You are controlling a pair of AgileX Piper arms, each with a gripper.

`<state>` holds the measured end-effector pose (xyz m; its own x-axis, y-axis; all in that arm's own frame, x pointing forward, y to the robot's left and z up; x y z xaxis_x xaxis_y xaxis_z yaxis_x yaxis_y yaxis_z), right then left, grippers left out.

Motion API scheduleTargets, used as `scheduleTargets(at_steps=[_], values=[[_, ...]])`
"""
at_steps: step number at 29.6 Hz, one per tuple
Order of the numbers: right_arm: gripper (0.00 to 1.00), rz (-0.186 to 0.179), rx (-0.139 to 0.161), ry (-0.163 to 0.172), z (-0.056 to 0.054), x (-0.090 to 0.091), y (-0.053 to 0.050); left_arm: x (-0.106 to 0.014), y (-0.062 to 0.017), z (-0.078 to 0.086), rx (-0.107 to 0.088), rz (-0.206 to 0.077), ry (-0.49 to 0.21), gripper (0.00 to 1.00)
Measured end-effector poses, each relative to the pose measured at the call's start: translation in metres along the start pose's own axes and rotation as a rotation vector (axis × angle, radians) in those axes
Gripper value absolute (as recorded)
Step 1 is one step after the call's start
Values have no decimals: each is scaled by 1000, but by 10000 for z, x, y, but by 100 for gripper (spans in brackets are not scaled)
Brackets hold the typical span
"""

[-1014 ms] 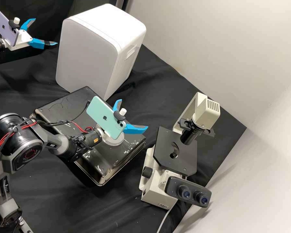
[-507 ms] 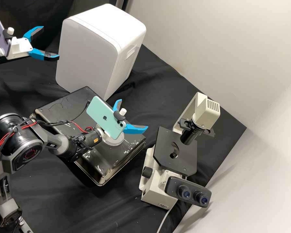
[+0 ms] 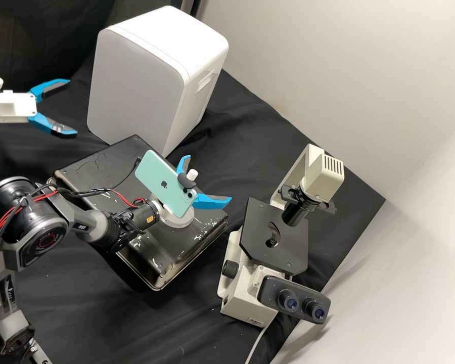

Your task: Place the petri dish on the microscope

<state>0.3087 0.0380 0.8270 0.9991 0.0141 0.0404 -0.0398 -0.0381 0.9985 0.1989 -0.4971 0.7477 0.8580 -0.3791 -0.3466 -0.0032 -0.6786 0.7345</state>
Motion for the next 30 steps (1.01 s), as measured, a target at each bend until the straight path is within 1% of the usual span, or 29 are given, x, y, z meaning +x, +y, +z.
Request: scheduleTargets(at_steps=[3,9,10,14,18,23,27,30], values=[[100,0,0,0,0,0,0,-73,-33,85,-2,-16,-35,100],[100,0,0,0,0,0,0,-186,-75,219,-6,-34,-94,100],[100,0,0,0,0,0,0,-198,-70,239,-5,-31,-104,100],[100,0,0,0,0,0,0,-268,-88,309,-5,-37,-137,100],[100,0,0,0,0,0,0,-300,-93,334,-3,-39,-149,100],[100,0,0,0,0,0,0,-312,-97,371,10,-41,-189,100],[100,0,0,0,0,0,0,-349,-127,402,21,-56,-223,100],[100,0,0,0,0,0,0,-358,-134,408,23,-60,-229,100]])
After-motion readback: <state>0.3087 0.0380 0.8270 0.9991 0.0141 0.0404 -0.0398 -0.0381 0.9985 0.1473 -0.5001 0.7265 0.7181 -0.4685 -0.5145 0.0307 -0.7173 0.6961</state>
